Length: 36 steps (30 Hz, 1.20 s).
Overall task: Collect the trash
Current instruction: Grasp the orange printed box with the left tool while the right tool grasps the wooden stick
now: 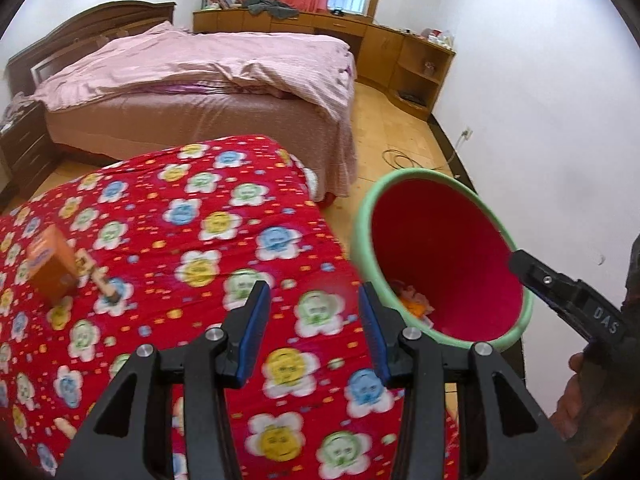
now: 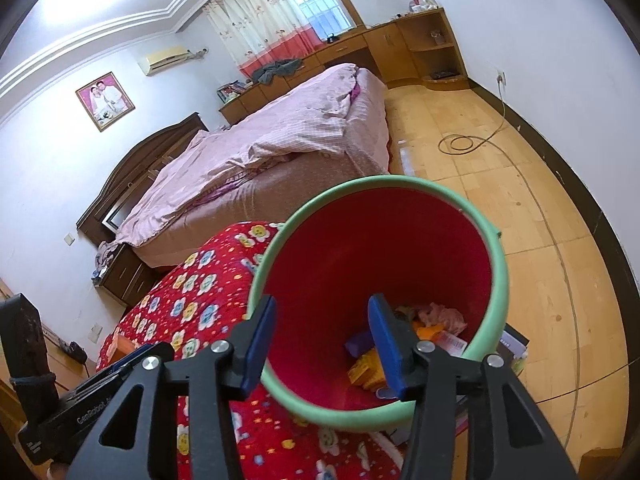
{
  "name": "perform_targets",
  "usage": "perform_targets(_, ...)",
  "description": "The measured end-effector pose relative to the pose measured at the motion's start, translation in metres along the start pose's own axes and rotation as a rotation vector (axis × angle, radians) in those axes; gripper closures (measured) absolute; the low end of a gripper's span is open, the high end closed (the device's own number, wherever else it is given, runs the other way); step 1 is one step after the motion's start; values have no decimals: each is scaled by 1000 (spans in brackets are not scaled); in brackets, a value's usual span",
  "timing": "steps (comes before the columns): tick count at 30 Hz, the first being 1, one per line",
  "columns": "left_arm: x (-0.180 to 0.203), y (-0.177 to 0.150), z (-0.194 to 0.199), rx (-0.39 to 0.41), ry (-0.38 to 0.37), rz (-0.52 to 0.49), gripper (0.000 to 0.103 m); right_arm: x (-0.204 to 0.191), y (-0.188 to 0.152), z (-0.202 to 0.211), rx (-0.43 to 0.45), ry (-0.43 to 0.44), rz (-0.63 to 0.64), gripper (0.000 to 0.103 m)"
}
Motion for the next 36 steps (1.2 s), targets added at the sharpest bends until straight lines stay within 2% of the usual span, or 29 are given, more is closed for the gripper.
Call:
perform_targets(12,-71,-1,37,40,116,79,58,-56,-25,1,-31,55,72,48)
perform_targets(21,-127,1,53,69,203,158,58,-89,-29,-11,-49,80,117,45)
perform_targets(25,-152,6,54,85,246,209,57,-103,-34,-23,-75,91,137,45)
perform_targets(28,-167,8,53,93,286,235,52,-111,-35,-32,-91,96,150,45)
perform_targets(30,-179,9,51,100,338,252,52,-115,-35,-36,-98,99,155,45)
perform_targets(34,-199,9,44,91,363,299,52,-120,-36,-43,-113,99,166,45)
perform_targets(36,-201,10,43,105,389,290,51,-121,-37,-47,-121,97,172,45)
Point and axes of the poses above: each gripper's, at about its wrist camera, not at the fingertips, and z roughly against the way its jaws point, x to its right, y to its top, the point moved 3 cm from there along -z, roughly the way its jaws point, and after that the axes turned 9 degrees about -y, right-handed, at the moved point
